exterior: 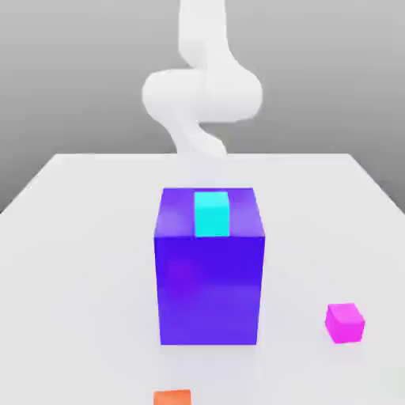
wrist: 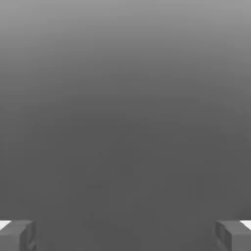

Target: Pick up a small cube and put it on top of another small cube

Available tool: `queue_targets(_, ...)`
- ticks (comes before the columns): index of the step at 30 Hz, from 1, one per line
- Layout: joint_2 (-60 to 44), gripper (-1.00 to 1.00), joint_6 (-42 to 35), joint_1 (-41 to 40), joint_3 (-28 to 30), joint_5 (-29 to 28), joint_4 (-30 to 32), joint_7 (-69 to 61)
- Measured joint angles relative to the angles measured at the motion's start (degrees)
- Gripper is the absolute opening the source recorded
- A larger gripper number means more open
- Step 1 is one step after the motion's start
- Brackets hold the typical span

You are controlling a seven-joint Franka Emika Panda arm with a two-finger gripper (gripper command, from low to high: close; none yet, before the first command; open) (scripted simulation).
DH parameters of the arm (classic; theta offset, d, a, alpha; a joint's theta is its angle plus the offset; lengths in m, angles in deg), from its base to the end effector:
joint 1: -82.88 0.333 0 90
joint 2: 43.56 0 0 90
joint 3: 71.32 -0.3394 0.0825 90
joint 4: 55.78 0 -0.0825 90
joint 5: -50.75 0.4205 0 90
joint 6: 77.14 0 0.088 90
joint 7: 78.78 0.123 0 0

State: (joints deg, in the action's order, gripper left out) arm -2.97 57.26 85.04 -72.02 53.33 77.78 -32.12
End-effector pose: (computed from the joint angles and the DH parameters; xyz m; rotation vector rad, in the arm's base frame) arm 0.4128 0.0233 0.6710 -2.4653 1.0188 -0.8965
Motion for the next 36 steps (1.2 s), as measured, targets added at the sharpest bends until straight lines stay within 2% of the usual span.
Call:
queue_targets(9, -19.02, 0.0, 9.31, 6.84, -5.78, 6.92, 6.4, 4.82)
queue_targets(15, -31.42, 0.0, 15.76, 10.2, -11.37, 6.7, 10.69, 11.38)
queue_targets(18, -37.7, 0.0, 19.13, 12.61, -13.71, 3.71, 12.9, 16.73)
queue_targets(21, -44.02, 0.0, 22.45, 15.75, -13.88, -1.69, 15.1, 23.8)
queue_targets(25, -52.35, 0.0, 27.33, 19.97, -10.78, -9.88, 16.37, 32.55)
queue_targets(29, -60.63, 0.0, 33.75, 23.86, -6.16, -14.15, 14.86, 36.05)
queue_targets(30, -61.83, -1.0, 34.71, 24.4, -5.52, -14.58, 14.62, 36.42)
queue_targets(36, -62.44, -1.0, 35.27, 24.64, -5.23, -14.91, 14.5, 36.7)
